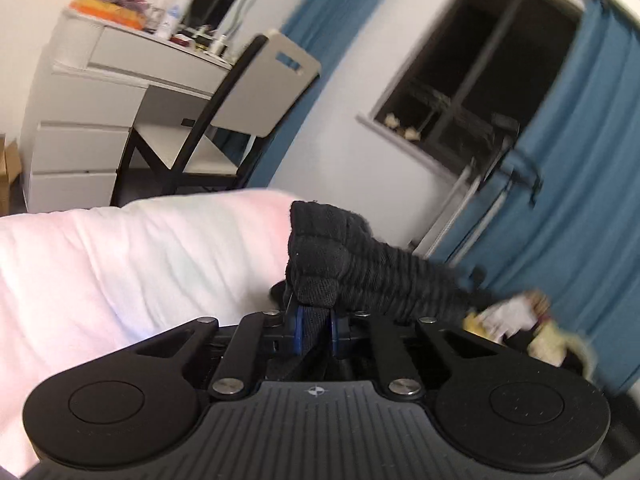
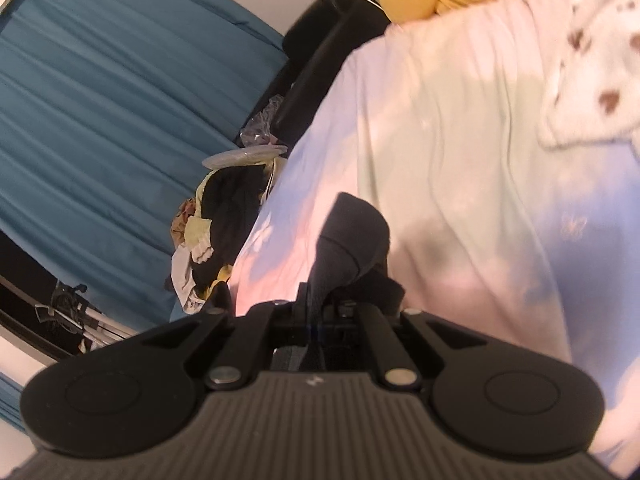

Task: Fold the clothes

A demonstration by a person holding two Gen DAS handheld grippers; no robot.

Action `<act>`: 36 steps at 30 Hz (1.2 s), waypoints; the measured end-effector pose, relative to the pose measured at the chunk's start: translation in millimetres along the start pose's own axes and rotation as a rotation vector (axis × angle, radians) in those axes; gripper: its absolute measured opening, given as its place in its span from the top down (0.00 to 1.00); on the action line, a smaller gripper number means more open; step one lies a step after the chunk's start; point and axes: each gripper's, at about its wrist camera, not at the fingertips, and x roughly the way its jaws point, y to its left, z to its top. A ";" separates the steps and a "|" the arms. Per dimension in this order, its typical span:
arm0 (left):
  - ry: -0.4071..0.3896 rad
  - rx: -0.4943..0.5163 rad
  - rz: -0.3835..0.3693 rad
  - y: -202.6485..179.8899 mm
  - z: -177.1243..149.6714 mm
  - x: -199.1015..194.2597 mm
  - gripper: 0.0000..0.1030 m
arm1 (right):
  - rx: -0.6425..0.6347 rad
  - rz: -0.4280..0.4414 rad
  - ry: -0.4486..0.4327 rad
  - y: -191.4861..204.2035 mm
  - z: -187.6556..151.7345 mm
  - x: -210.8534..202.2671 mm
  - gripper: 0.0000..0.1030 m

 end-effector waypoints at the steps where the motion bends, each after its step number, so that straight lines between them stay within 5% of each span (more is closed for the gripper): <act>1: -0.001 0.009 -0.003 -2.4 4.5 -9.9 0.86 | -0.016 0.009 -0.005 2.8 1.1 -3.2 0.97; 8: -0.002 0.014 -0.025 0.2 10.4 -70.0 0.86 | -0.074 0.091 -0.062 11.1 6.9 -38.6 0.97; 14: -0.009 -0.029 -0.054 1.0 17.5 -96.1 0.87 | -0.153 0.250 -0.171 30.0 17.7 -70.1 0.97; 19: -0.007 -0.151 -0.036 10.1 32.4 -83.8 0.87 | -0.205 0.360 -0.412 59.2 31.9 -101.3 0.97; 23: 0.021 -0.180 0.041 21.2 25.8 -43.1 0.87 | -0.110 0.179 -0.313 52.9 52.1 -35.9 0.97; 28: 0.088 -0.230 0.121 37.6 -9.7 1.8 0.86 | -0.102 -0.148 0.058 -0.9 44.3 89.8 0.96; 30: 0.097 -0.249 0.131 43.7 -23.2 12.5 0.85 | -0.075 -0.206 0.155 -26.7 42.5 116.8 0.80; 34: 0.079 -0.248 0.117 53.3 -32.5 16.2 0.77 | -0.088 -0.174 0.114 -26.2 50.9 101.3 0.60; 36: 0.080 -0.272 0.109 59.8 -33.1 13.7 0.59 | -0.123 -0.150 0.062 -19.4 51.8 76.4 0.41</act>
